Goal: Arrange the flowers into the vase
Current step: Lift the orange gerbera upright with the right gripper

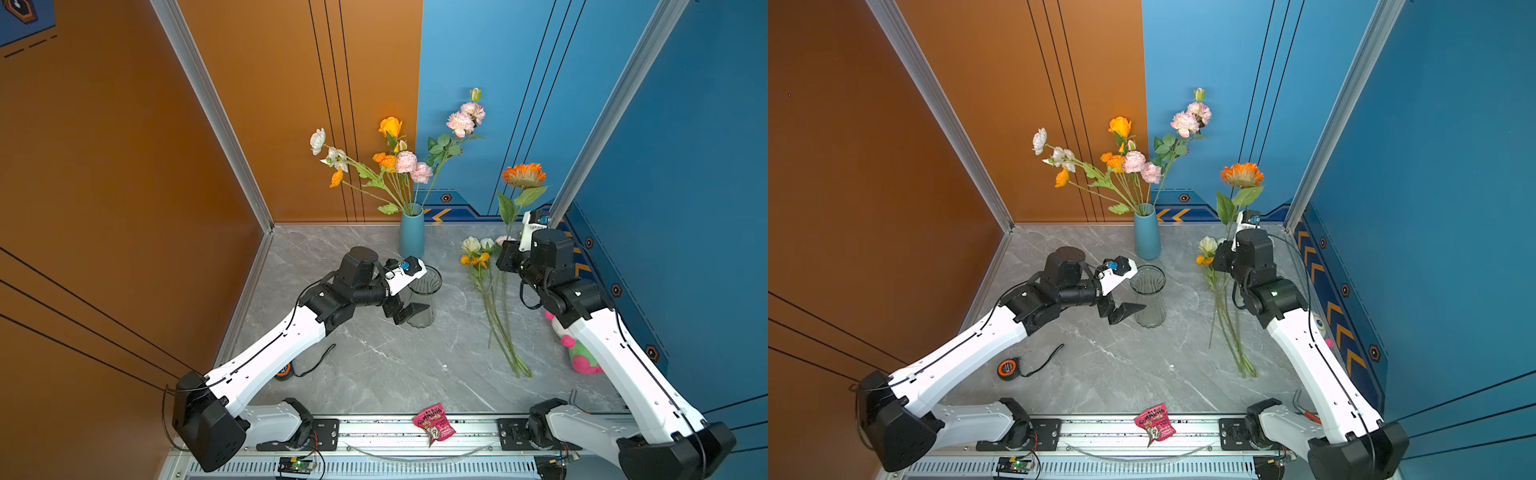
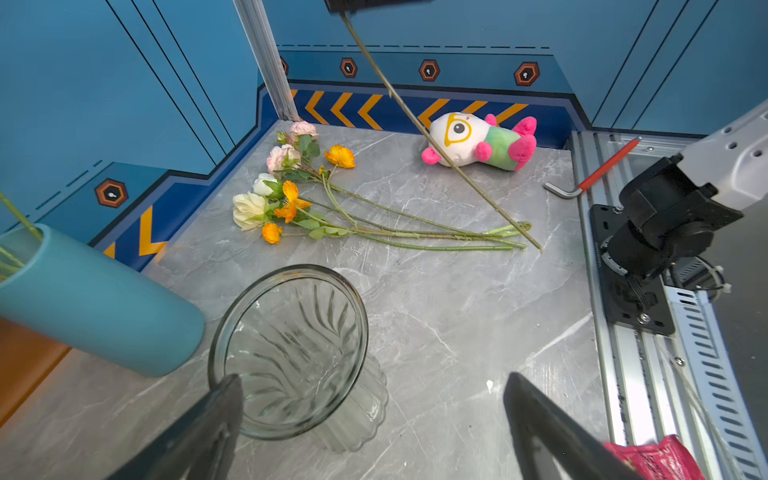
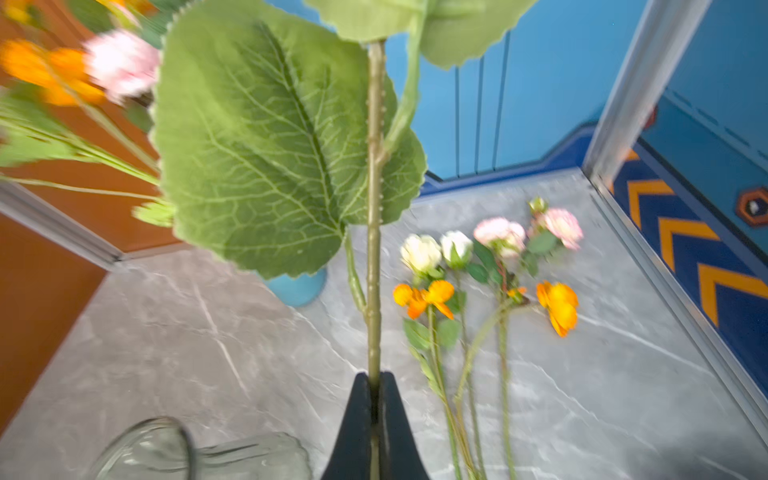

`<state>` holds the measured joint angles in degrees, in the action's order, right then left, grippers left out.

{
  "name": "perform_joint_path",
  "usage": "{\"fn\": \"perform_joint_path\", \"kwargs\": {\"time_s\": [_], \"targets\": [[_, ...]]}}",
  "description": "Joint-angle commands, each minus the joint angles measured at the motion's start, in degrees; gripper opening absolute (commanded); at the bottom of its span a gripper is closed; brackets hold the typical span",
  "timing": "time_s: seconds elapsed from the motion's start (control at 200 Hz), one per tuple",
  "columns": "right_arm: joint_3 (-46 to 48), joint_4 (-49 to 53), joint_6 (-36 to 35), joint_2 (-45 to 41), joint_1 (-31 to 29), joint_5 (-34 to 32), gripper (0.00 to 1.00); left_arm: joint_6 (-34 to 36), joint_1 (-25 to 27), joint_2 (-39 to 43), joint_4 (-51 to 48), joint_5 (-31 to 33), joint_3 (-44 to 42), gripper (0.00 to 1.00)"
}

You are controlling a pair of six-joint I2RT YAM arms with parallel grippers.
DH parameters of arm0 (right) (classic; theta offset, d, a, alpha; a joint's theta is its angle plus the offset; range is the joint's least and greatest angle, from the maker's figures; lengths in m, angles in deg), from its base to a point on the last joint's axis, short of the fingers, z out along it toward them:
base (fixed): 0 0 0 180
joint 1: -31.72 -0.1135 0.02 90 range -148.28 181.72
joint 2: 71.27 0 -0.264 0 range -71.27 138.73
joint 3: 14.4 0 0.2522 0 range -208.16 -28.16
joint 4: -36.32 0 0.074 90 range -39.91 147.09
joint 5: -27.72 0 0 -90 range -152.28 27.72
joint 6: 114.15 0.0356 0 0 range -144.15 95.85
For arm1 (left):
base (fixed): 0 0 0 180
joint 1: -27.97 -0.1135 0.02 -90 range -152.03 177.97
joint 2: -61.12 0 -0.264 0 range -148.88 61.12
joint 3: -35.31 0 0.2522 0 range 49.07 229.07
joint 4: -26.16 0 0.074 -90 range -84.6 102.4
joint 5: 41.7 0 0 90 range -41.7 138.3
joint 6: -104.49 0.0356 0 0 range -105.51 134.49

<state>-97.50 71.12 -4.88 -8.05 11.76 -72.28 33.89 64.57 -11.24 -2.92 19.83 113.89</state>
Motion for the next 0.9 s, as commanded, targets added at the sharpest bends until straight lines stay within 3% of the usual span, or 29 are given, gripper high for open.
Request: {"fn": "perform_joint_path", "kwargs": {"time_s": [0.0,0.18,0.44,0.756,0.896], "targets": [[0.55,-15.14,-4.65,-2.17,-5.36,-6.15,0.0,-3.9,-3.26,-0.21,0.57,-9.82,0.75,0.98],[1.62,-33.02,-12.61,0.1,-13.14,-8.73,0.0,-4.13,-5.13,0.2,0.9,-11.03,0.25,0.98],[-3.27,-44.99,-14.31,6.18,-18.0,-7.86,0.0,-2.97,-5.46,0.33,0.85,-10.99,-0.44,0.98],[-9.16,-45.75,-16.28,11.27,-22.46,-7.5,0.0,-3.4,-6.27,0.3,0.89,-10.98,-0.15,0.98],[-7.28,-48.0,-16.72,12.59,-23.36,-7.5,0.0,-3.67,-6.63,0.57,1.18,-11.32,-0.13,0.98]]}}
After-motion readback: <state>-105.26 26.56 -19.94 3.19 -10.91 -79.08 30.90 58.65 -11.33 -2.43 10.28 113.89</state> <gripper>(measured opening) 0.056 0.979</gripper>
